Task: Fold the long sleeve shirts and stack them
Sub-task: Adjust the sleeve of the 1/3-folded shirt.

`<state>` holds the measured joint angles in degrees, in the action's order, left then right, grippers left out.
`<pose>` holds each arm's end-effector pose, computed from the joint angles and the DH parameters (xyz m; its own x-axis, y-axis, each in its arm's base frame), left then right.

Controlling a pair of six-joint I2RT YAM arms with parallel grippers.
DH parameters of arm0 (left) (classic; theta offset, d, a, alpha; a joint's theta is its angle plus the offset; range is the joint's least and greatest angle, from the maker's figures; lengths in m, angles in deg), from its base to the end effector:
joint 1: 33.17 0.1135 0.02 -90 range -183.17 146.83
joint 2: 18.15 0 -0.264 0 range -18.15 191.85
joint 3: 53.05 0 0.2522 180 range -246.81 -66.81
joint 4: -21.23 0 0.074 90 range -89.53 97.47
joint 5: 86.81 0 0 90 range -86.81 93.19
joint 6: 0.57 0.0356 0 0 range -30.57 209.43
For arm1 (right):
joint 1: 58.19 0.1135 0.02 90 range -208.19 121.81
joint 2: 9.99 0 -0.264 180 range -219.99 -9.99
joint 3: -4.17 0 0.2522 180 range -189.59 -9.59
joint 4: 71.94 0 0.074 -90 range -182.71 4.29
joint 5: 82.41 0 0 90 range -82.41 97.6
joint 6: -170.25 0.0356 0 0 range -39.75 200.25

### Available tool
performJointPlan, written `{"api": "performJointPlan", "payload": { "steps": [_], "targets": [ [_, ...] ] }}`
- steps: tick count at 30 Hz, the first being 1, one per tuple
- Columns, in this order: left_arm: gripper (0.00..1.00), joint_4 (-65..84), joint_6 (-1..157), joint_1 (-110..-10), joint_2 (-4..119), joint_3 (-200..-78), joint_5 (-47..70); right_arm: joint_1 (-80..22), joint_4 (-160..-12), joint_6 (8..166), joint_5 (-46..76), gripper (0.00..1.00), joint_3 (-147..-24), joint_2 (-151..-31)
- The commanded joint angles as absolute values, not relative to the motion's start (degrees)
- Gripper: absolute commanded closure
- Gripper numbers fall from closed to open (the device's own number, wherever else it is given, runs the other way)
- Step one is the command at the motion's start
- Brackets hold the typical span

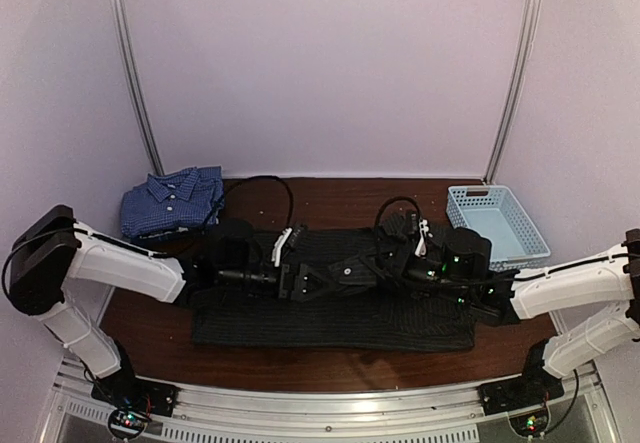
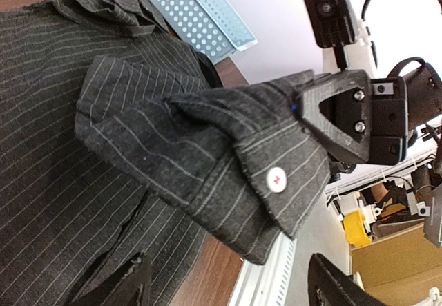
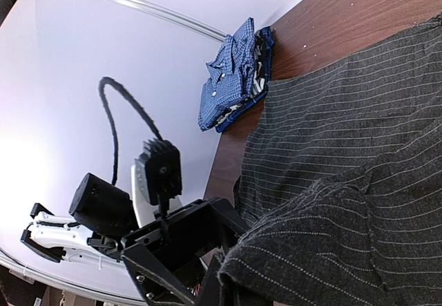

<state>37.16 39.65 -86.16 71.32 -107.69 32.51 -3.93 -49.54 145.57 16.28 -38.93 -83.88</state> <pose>0.1811 -0.2692 0.1994 -0.8705 0.0487 -0.4898 0.4808 0.2975 -0.8248 0.1542 0.2234 0.2221 -0.8440 0.3650 -0.3930 -0.2940 0.2980 0.9081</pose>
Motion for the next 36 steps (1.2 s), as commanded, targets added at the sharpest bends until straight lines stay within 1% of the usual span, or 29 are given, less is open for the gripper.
{"api": "performJointPlan", "payload": {
  "steps": [1, 4, 8, 12, 18, 24, 28, 31, 32, 34, 36],
  "targets": [
    [0.24, 51.9, 31.0, -85.2, 75.2, -106.1, 40.6, -3.3, -46.5, 144.3, 15.4, 1.0, -38.2, -83.3],
    [0.28, 55.5, 29.2, -85.1, 77.7, -106.8, 42.6, -3.2, -46.3, 144.2, 15.5, 1.0, -38.0, -83.5],
    [0.35, 63.9, 25.3, -84.7, 80.7, -106.9, 45.3, -2.9, -46.2, 144.2, 15.5, 1.0, -37.9, -83.6],
    [0.42, 69.1, 22.8, -84.6, 82.7, -107.1, 46.8, -2.9, -46.2, 144.3, 15.3, 1.0, -37.4, -83.3],
    [0.6, 69.7, 22.9, -84.6, 84.6, -108.0, 47.3, -2.7, -45.9, 144.3, 15.4, 1.0, -37.1, -83.2],
    [0.7, 69.5, 23.2, -84.5, 85.7, -109.1, 47.5, -2.6, -45.6, 144.4, 15.4, 1.0, -36.9, -82.9],
    [0.85, 69.5, 23.5, -84.2, 85.8, -109.2, 47.8, -2.6, -45.8, 144.3, 15.3, 1.0, -36.7, -82.7],
    [0.98, 67.5, 24.3, -83.6, 84.8, -108.8, 48.6, -2.6, -47.2, 143.8, 15.1, 1.0, -36.7, -82.2],
    [1.0, 65.7, 25.2, -83.4, 84.0, -108.5, 48.8, -2.6, -48.4, 143.4, 14.7, 1.0, -36.6, -81.9],
    [1.0, 57.6, 29.0, -82.8, 81.0, -108.3, 48.7, -2.6, -51.9, 142.6, 13.9, 0.94, -37.0, -81.0],
    [1.0, 44.6, 35.9, -82.4, 77.5, -109.6, 47.3, -2.6, -56.3, 141.6, 13.2, 0.83, -37.6, -80.1]
  ]
}}
